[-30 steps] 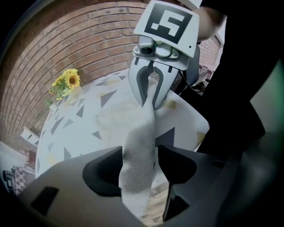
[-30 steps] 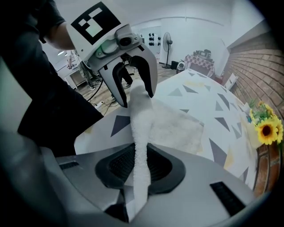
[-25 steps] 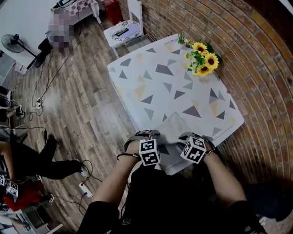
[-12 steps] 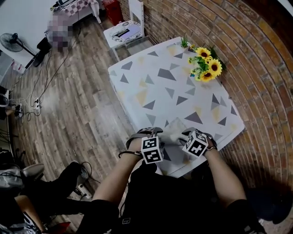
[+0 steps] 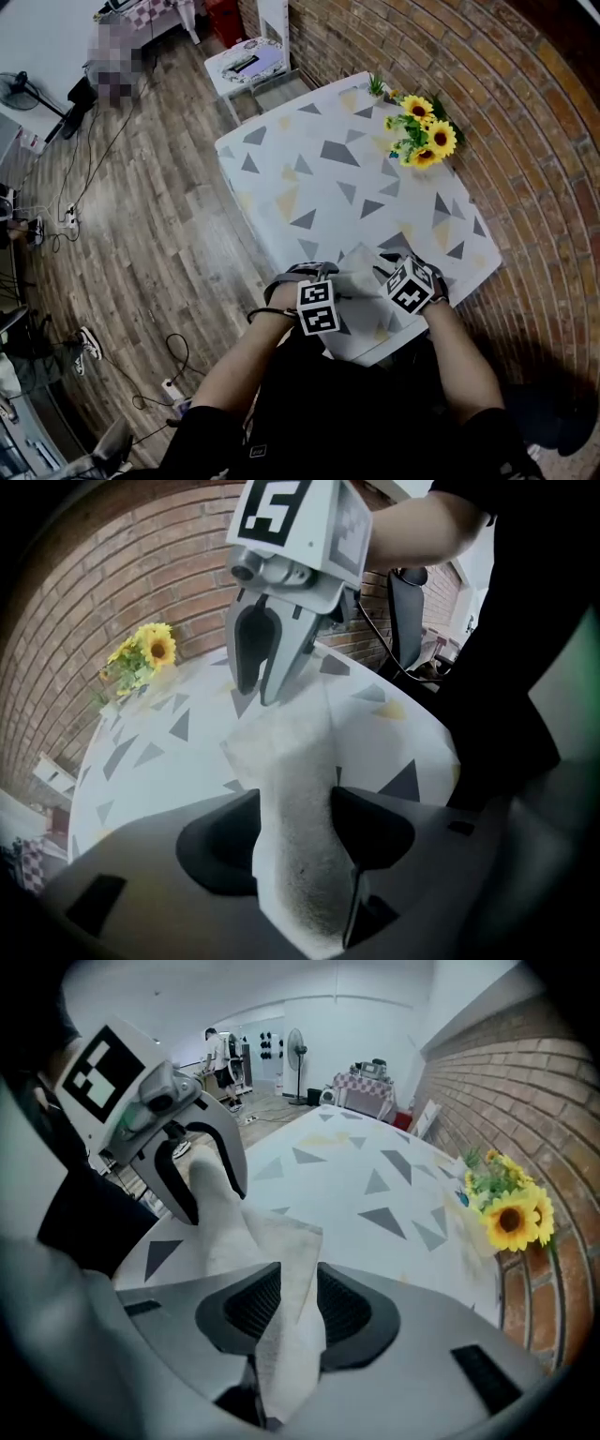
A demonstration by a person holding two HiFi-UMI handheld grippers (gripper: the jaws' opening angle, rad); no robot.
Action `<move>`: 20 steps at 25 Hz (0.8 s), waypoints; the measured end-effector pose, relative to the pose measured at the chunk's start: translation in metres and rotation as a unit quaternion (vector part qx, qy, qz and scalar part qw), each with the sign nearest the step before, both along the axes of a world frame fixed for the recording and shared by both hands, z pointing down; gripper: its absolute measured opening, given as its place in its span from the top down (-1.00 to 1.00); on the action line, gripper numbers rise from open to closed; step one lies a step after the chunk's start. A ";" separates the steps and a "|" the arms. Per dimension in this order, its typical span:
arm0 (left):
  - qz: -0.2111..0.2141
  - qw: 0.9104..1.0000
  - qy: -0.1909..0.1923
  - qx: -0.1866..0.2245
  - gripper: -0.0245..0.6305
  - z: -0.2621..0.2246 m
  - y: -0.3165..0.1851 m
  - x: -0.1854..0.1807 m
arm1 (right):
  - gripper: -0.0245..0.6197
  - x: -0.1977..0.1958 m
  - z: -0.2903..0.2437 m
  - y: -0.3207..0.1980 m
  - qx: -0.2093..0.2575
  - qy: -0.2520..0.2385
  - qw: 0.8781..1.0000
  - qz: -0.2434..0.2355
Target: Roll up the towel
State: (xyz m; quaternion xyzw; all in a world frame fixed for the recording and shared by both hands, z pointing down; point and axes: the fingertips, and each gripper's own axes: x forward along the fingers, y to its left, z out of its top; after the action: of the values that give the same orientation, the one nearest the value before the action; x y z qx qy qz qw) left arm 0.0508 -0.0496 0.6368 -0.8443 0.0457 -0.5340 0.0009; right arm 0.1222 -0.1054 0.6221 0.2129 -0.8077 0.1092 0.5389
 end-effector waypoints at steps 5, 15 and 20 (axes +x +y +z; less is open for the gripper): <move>-0.011 0.999 0.013 -0.028 0.20 -0.001 -0.015 -0.002 | 0.38 -0.025 -0.011 0.038 -0.005 -0.031 0.995 -0.100; -0.036 0.999 0.027 0.006 0.21 -0.016 -0.044 -0.005 | 0.25 -0.022 0.025 0.038 0.017 0.038 0.991 -0.127; -0.041 0.998 0.037 0.024 0.21 -0.030 -0.055 -0.004 | 0.27 -0.023 0.017 0.017 0.013 0.023 0.994 -0.108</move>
State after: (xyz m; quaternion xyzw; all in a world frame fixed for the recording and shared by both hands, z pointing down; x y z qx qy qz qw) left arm 0.0465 -0.1046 0.6070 -0.8607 0.0934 -0.5005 -0.0028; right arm 0.0993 -0.0885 0.6390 0.1341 -0.8144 0.0353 0.5634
